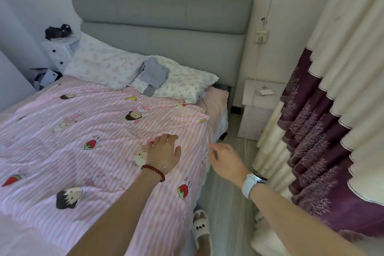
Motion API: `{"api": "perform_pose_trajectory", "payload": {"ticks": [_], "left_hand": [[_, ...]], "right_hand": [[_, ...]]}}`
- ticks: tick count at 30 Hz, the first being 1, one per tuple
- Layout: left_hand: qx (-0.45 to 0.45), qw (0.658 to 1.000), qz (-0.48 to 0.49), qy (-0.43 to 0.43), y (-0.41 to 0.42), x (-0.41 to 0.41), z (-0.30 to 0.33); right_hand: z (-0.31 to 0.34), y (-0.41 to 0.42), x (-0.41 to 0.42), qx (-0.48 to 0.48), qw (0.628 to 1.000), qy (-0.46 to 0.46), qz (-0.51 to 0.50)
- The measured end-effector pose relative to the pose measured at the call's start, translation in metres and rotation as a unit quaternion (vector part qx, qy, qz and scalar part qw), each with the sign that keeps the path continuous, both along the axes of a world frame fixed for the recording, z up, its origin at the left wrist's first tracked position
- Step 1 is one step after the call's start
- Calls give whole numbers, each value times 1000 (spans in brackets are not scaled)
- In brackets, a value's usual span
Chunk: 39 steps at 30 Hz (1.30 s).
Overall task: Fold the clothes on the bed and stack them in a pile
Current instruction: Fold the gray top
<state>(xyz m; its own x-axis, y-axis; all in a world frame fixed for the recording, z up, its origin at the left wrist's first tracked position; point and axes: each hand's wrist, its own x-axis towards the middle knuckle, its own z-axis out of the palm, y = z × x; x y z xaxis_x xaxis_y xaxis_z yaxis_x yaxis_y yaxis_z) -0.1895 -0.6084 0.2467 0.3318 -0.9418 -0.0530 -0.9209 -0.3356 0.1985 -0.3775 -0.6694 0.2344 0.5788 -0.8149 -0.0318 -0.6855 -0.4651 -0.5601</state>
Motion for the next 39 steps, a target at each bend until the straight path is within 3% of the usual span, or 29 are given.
{"api": "perform_pose_trajectory", "payload": {"ticks": [17, 26, 30, 33, 37, 39], "left_hand": [[18, 987, 153, 53, -292, 209, -19], [84, 945, 290, 130, -395, 293, -123], [157, 904, 349, 189, -425, 305, -202], [217, 884, 374, 177, -424, 303, -248], [227, 887, 371, 151, -404, 301, -281], [222, 891, 360, 165, -397, 302, -287]], "right_hand": [[-15, -355, 228, 29, 988, 71, 135], [-92, -514, 379, 94, 972, 107, 185], [-147, -569, 444, -3, 954, 155, 256], [-187, -595, 485, -83, 934, 177, 300], [-226, -610, 522, -143, 913, 211, 318], [-236, -616, 533, -137, 921, 199, 304]]}}
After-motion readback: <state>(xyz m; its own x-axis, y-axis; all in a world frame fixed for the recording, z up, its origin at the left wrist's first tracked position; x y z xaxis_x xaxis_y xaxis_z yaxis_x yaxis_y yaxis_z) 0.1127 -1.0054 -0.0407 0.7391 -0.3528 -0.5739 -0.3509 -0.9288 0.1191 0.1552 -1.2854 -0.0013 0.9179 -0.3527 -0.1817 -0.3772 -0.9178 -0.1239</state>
